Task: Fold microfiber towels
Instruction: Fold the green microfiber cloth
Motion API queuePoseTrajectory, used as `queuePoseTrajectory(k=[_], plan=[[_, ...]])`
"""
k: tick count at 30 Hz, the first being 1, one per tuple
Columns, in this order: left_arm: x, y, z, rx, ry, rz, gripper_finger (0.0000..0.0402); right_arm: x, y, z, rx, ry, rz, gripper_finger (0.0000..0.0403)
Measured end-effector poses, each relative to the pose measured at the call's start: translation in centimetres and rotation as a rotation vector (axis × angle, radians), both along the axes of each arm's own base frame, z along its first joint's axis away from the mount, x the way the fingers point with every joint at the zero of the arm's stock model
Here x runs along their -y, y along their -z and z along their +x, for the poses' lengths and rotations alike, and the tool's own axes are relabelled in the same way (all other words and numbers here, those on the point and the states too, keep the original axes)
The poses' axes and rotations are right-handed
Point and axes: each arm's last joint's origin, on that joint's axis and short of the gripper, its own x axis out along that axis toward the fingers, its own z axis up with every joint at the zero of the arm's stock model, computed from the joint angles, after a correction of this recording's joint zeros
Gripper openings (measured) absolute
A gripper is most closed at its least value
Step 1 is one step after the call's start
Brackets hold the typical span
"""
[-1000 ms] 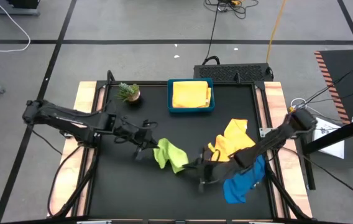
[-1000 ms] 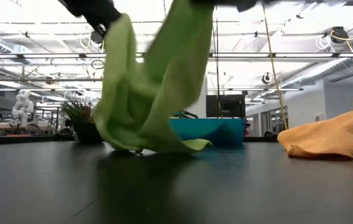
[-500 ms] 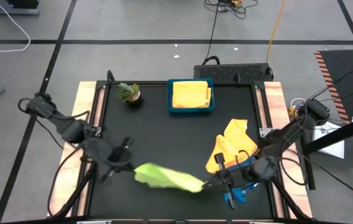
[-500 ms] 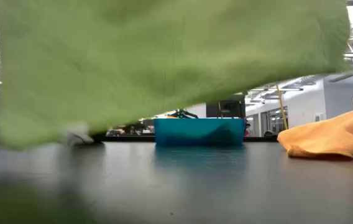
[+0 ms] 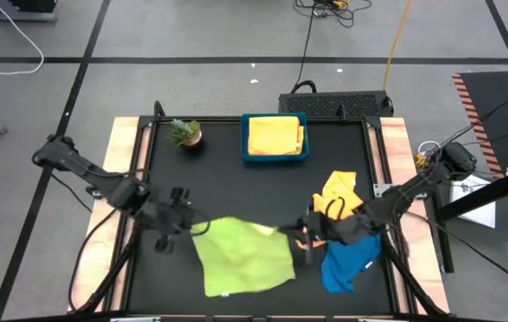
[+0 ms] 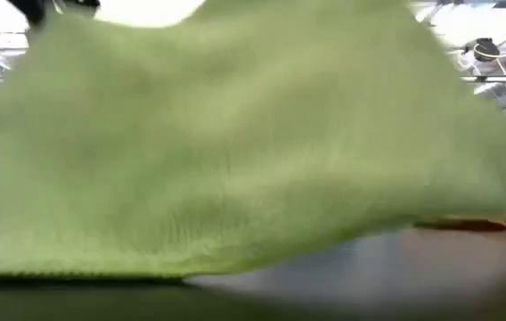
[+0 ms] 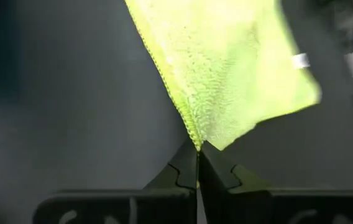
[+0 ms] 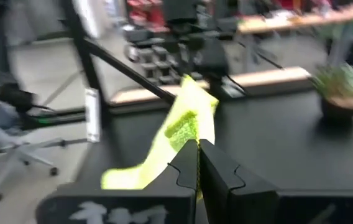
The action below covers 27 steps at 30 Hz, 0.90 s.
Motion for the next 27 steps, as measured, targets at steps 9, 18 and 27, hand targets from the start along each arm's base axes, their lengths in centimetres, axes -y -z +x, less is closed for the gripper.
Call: queuePoseTrajectory(k=[9,18,27], plan=[[-5.4,5.2,1.9,-0.011,-0.106,0.106,0.0009,6.5,6.6,-0.4,-0.162,0.239,0.047,0.0],[-10.5,6.1,2.3,-0.008,-0.217,0.257,0.0014,10.7,8.7,-1.1,-0.146,0.326,0.016,0.0],[-12.2,6.2,2.2,-0.019,-0.272,0.222,0.001,12.4,8.6,-0.8,-0.141,0.322,0.025,0.0]])
